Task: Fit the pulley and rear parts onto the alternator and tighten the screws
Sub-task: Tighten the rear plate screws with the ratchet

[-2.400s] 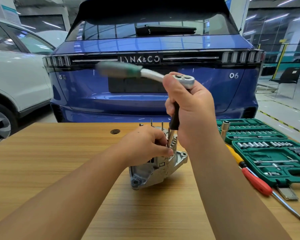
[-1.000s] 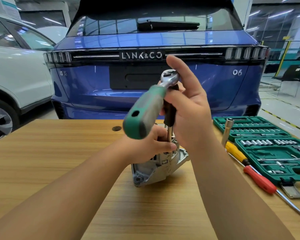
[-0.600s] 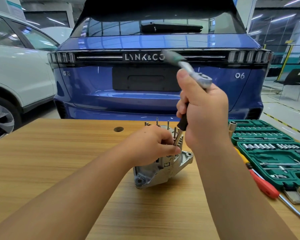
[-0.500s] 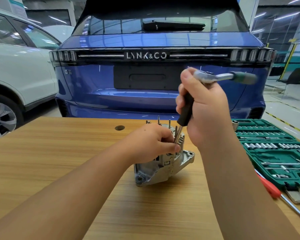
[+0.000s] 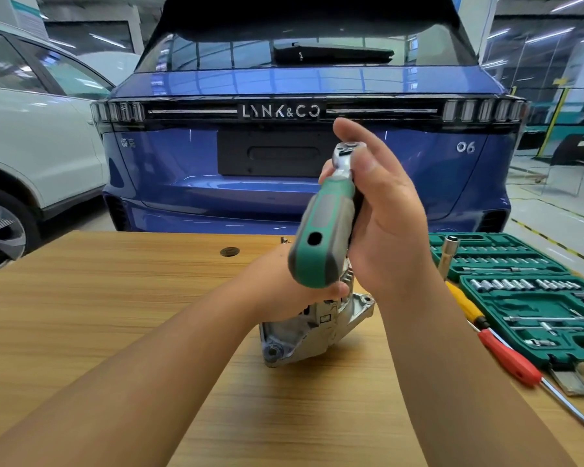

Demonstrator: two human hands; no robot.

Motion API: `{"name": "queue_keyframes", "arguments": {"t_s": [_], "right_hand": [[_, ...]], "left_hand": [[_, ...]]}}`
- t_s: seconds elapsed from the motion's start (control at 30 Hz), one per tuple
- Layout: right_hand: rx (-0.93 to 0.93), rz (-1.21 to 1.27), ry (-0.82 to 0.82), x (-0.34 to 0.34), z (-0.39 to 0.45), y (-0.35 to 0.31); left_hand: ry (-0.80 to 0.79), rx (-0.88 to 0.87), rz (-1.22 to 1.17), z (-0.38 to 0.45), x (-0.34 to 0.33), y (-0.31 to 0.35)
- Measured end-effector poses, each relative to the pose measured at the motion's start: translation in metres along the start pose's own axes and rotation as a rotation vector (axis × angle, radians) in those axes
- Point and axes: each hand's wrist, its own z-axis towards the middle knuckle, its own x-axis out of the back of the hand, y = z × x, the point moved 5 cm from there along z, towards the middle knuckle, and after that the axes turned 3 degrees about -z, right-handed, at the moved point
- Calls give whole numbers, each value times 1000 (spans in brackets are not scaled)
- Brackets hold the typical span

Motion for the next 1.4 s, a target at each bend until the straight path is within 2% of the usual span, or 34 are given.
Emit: {"name": "queue_keyframes", "arguments": {"t_s": [0.17, 0.33, 0.43, 0.5, 0.63, 0.7, 0.83, 0.97, 1.1, 1.23, 1.3, 1.4], "right_hand": [[-27, -11, 134, 4, -1, 0], [3, -196, 353, 19, -2, -6], [-104, -75, 201, 17, 0, -2], [-70, -34, 84, 10, 0, -2], [164, -129, 116, 2, -1, -6], [196, -111, 110, 1, 0, -6], [82, 26, 7, 1, 1, -1], [-20, 138, -74, 2, 1, 0], [-41, 10, 83, 1, 0, -2], [16, -250, 327, 13, -4, -7], [-21, -230, 333, 17, -2, -7], [-94, -81, 179, 14, 1, -1]], "left_hand": [[-31, 17, 50, -2, 0, 5], [-62, 7, 97, -3, -1, 14], [-61, 10, 66, -3, 0, 13], [-63, 19, 40, -3, 0, 12], [-52, 3, 30, -5, 1, 15], [-30, -1, -15, -7, 1, 17], [-63, -2, -50, -12, 3, 21], [-66, 8, 52, -13, 6, 20], [-24, -16, -62, -7, 3, 19], [-50, 4, 71, -6, -1, 15], [-53, 5, 75, -5, -1, 13], [-51, 13, 36, -2, -1, 12]]}}
